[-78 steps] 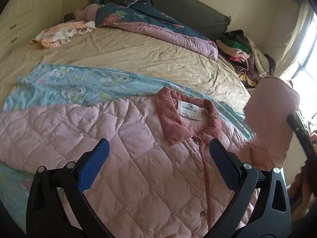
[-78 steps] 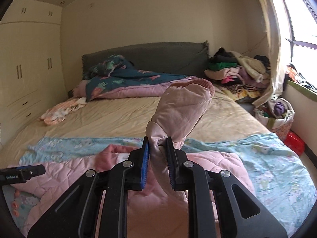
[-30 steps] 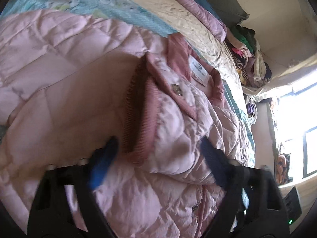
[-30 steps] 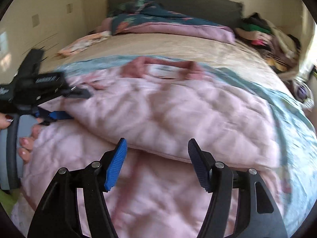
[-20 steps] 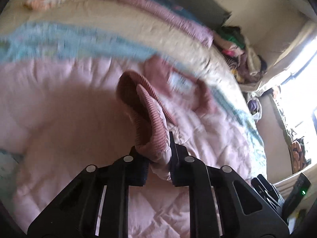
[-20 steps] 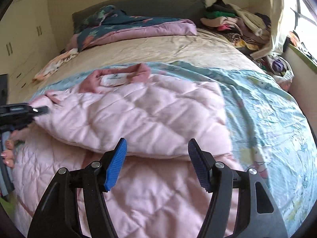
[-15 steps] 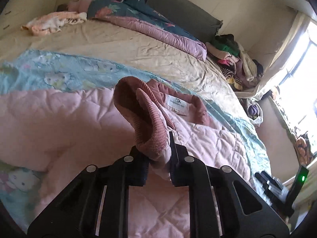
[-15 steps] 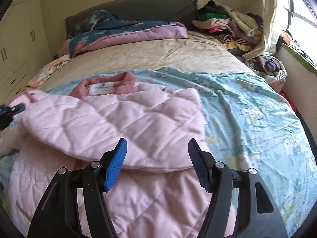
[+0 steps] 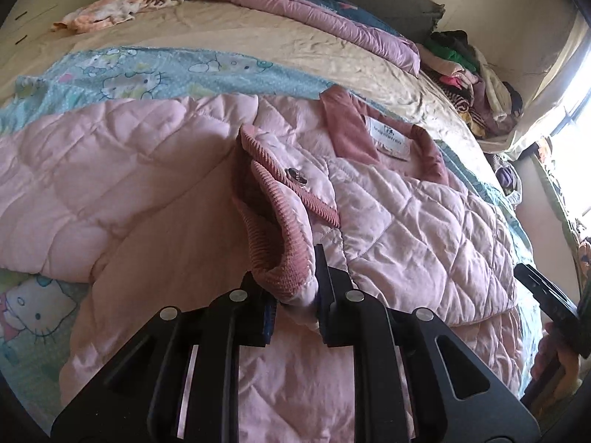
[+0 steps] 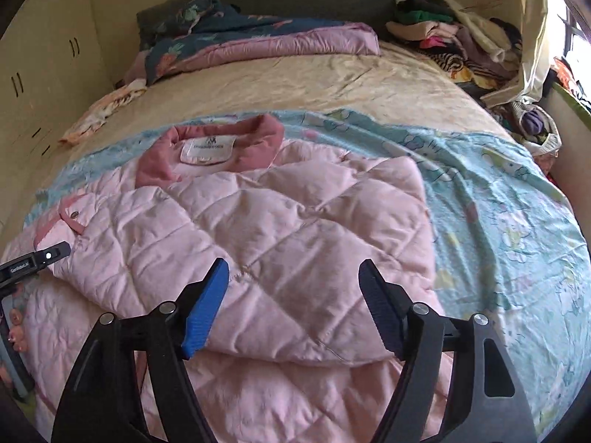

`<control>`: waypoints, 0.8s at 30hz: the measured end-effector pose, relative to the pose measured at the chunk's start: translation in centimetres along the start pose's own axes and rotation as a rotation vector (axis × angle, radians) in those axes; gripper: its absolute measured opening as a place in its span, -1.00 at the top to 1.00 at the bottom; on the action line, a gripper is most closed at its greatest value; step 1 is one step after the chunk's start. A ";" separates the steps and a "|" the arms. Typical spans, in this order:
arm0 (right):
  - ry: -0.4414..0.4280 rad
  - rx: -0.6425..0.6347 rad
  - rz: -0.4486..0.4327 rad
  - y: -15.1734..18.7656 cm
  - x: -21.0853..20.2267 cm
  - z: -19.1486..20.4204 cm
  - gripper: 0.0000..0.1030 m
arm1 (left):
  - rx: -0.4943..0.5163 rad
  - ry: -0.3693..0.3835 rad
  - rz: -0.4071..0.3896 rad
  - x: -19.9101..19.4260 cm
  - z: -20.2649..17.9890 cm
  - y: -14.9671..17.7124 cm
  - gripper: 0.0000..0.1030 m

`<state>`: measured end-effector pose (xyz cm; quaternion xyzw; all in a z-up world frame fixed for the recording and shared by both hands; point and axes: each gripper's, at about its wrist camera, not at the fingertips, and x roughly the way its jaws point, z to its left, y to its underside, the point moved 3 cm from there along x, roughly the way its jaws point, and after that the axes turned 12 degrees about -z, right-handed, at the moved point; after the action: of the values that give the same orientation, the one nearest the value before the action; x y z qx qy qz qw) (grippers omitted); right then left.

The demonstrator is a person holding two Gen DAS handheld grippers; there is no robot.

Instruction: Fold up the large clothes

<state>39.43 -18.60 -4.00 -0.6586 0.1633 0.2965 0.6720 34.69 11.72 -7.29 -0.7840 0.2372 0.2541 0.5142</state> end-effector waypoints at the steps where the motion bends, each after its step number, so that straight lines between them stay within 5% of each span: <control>1: 0.015 -0.001 0.018 0.2 0.5 -0.2 -0.41 | 0.003 -0.003 0.003 0.1 0.0 0.1 0.79; 7: 0.060 0.054 0.111 2.7 3.1 -2.8 -0.45 | -0.001 0.000 0.017 0.4 0.1 0.7 0.77; 18: 0.053 0.079 0.080 2.8 2.5 -3.0 -0.49 | 0.014 0.003 0.020 -0.2 -0.7 0.3 0.67; 24: 0.001 0.096 0.008 1.9 -0.6 -1.7 -0.79 | 0.027 0.004 0.011 -1.6 -1.0 -0.1 0.16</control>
<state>38.13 -20.45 -5.26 -0.6253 0.1802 0.2904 0.7015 33.72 11.00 -5.85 -0.7763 0.2460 0.2521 0.5228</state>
